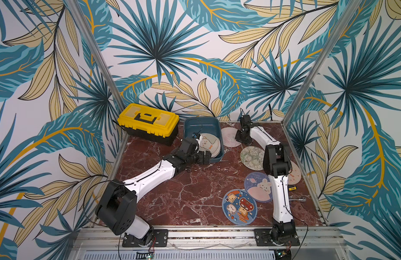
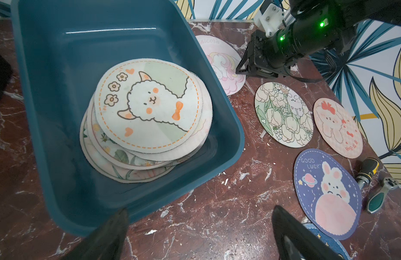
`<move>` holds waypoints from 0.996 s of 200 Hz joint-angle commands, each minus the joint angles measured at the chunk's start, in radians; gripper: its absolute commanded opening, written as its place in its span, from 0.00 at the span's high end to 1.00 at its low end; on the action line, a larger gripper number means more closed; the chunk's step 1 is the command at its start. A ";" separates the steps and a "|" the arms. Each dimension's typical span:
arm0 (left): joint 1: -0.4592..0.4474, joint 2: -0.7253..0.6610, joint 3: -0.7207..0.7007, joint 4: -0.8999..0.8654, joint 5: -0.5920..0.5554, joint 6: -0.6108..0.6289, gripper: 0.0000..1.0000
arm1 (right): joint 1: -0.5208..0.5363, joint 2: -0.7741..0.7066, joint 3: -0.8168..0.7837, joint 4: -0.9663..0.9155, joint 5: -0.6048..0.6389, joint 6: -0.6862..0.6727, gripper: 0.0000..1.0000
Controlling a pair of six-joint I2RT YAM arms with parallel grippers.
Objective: Put the coasters into the storage box
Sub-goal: Pick up the coaster from the center of the board.
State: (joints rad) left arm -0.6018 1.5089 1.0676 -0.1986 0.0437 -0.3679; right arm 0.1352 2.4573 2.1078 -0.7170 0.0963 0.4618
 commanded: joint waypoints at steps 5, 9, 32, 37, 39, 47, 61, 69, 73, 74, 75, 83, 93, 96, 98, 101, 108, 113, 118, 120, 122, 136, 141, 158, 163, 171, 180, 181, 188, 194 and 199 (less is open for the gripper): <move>-0.003 -0.011 -0.014 0.005 -0.010 0.018 0.00 | 0.006 0.065 -0.015 -0.095 -0.038 0.004 0.83; -0.003 -0.012 -0.015 0.005 -0.010 0.018 0.00 | 0.006 0.065 -0.016 -0.095 -0.039 0.005 0.86; -0.003 -0.015 -0.020 0.005 -0.010 0.018 0.00 | 0.006 0.064 -0.016 -0.095 -0.047 0.005 1.00; -0.003 -0.016 -0.021 0.005 -0.011 0.018 0.01 | 0.006 0.063 -0.018 -0.095 -0.051 0.004 1.00; -0.003 -0.016 -0.021 0.005 -0.013 0.018 0.00 | 0.006 0.062 -0.019 -0.094 -0.052 0.004 1.00; -0.003 -0.018 -0.023 0.004 -0.014 0.019 0.00 | 0.006 0.061 -0.022 -0.094 -0.055 0.002 1.00; -0.003 -0.021 -0.026 0.005 -0.015 0.020 0.01 | 0.006 0.055 -0.031 -0.088 -0.058 -0.002 1.00; -0.003 -0.025 -0.027 0.005 -0.017 0.020 0.00 | 0.006 0.049 -0.041 -0.083 -0.061 -0.003 1.00; -0.003 -0.026 -0.028 0.005 -0.016 0.020 0.01 | 0.007 0.046 -0.046 -0.080 -0.063 -0.004 1.00; -0.003 -0.027 -0.028 0.005 -0.017 0.020 0.00 | 0.007 0.045 -0.047 -0.079 -0.064 -0.004 1.00; -0.003 -0.027 -0.028 0.006 -0.018 0.020 0.00 | 0.007 0.043 -0.049 -0.078 -0.064 -0.005 1.00; -0.002 -0.027 -0.029 0.005 -0.019 0.020 0.00 | 0.007 0.031 -0.061 -0.068 -0.070 -0.008 1.00; -0.003 -0.029 -0.029 0.005 -0.019 0.020 0.01 | 0.007 0.007 -0.094 -0.039 -0.077 -0.010 1.00; -0.003 -0.027 -0.029 0.005 -0.018 0.020 0.00 | 0.007 0.000 -0.103 -0.030 -0.079 -0.009 1.00; -0.003 -0.028 -0.029 0.005 -0.019 0.020 0.00 | 0.007 -0.006 -0.108 -0.024 -0.080 -0.010 1.00; -0.003 -0.029 -0.029 0.005 -0.019 0.020 0.01 | 0.007 -0.014 -0.119 -0.018 -0.080 -0.009 1.00; -0.003 -0.029 -0.029 0.005 -0.018 0.020 0.00 | 0.007 -0.034 -0.138 -0.003 -0.086 -0.011 1.00; -0.003 -0.029 -0.028 0.005 -0.022 0.020 0.00 | 0.007 -0.047 -0.154 0.009 -0.089 -0.011 1.00; -0.003 -0.028 -0.028 0.004 -0.022 0.020 0.00 | 0.007 -0.061 -0.168 0.017 -0.091 -0.013 1.00; -0.002 -0.030 -0.028 0.005 -0.021 0.020 0.01 | 0.007 -0.066 -0.173 0.021 -0.090 -0.012 1.00; -0.003 -0.029 -0.028 0.005 -0.022 0.019 0.00 | 0.007 -0.071 -0.178 0.025 -0.090 -0.013 1.00; -0.003 -0.031 -0.029 0.005 -0.018 0.017 0.00 | 0.007 -0.108 -0.212 0.044 -0.087 -0.016 1.00; -0.003 -0.032 -0.029 0.006 -0.019 0.017 0.01 | 0.007 -0.124 -0.226 0.050 -0.086 -0.018 1.00; -0.003 -0.030 -0.029 0.006 -0.020 0.015 0.01 | 0.007 -0.173 -0.269 0.070 -0.087 -0.022 1.00; -0.003 -0.031 -0.029 0.007 -0.020 0.015 0.01 | 0.007 -0.188 -0.284 0.077 -0.086 -0.024 1.00; -0.003 -0.033 -0.029 0.007 -0.019 0.016 0.01 | 0.007 -0.216 -0.308 0.090 -0.085 -0.027 1.00; -0.003 -0.032 -0.029 0.007 -0.019 0.014 0.00 | 0.007 -0.244 -0.326 0.097 -0.080 -0.029 1.00; -0.003 -0.031 -0.030 0.006 -0.019 0.014 0.00 | 0.007 -0.246 -0.329 0.098 -0.080 -0.030 1.00; -0.003 -0.031 -0.030 0.007 -0.022 0.015 0.00 | 0.007 -0.268 -0.345 0.103 -0.077 -0.032 1.00; -0.003 -0.032 -0.031 0.006 -0.025 0.017 0.00 | 0.007 -0.287 -0.357 0.108 -0.075 -0.035 1.00; -0.003 -0.031 -0.031 0.007 -0.028 0.019 0.01 | 0.007 -0.301 -0.366 0.111 -0.073 -0.038 1.00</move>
State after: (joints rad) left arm -0.6018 1.5089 1.0668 -0.1989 0.0357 -0.3630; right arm 0.1375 2.2513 1.7920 -0.5995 0.0280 0.4503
